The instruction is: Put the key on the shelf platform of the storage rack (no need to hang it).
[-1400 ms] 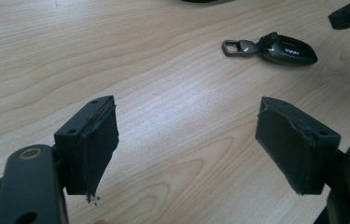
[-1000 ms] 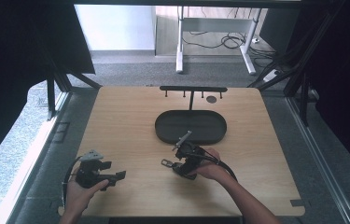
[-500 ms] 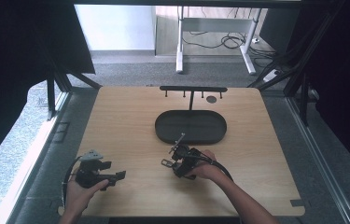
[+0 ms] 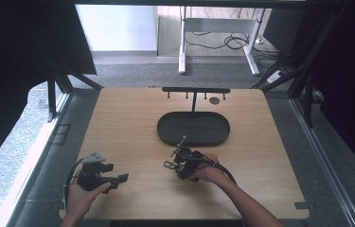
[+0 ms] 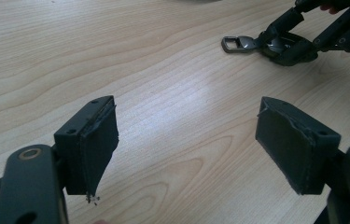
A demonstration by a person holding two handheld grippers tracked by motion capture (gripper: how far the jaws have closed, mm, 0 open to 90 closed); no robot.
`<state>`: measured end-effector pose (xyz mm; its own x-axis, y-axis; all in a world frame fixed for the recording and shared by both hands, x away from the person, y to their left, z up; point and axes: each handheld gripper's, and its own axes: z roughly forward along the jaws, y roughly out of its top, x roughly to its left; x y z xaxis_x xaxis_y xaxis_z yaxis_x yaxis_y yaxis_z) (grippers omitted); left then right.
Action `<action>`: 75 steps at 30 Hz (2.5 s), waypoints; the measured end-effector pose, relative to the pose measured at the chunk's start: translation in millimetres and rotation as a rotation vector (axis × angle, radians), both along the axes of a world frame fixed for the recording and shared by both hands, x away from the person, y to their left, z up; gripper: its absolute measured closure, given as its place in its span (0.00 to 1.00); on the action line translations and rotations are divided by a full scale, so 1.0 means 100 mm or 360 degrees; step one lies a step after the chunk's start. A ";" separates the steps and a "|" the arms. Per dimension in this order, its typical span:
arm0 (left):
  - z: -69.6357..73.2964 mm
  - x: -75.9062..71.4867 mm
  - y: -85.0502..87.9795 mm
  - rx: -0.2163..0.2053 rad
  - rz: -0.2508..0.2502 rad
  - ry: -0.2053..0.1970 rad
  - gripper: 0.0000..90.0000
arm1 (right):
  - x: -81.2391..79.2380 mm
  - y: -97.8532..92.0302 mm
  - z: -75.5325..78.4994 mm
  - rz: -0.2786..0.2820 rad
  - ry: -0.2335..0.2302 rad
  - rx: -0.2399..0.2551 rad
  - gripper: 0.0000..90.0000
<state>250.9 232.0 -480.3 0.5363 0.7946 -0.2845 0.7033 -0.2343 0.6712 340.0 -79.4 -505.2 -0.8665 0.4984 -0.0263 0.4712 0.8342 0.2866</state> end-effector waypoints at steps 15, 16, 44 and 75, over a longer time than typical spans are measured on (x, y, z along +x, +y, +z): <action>0.01 0.00 0.01 0.0004 0.0003 -0.0005 0.24 | -0.06 -0.02 0.44 0.0003 -0.0074 0.0229 0.55; 0.00 0.00 0.00 0.0002 0.0001 -0.0006 0.24 | -0.06 -0.03 0.47 0.0000 -0.0083 0.0239 0.55; 0.00 0.00 0.00 0.0004 0.0000 -0.0003 0.24 | 0.13 -0.18 0.88 -0.0121 -0.0220 0.0393 0.55; -0.01 0.01 0.00 0.0003 0.0000 -0.0004 0.24 | 0.51 -0.32 0.94 -0.0306 -0.0286 0.0420 0.55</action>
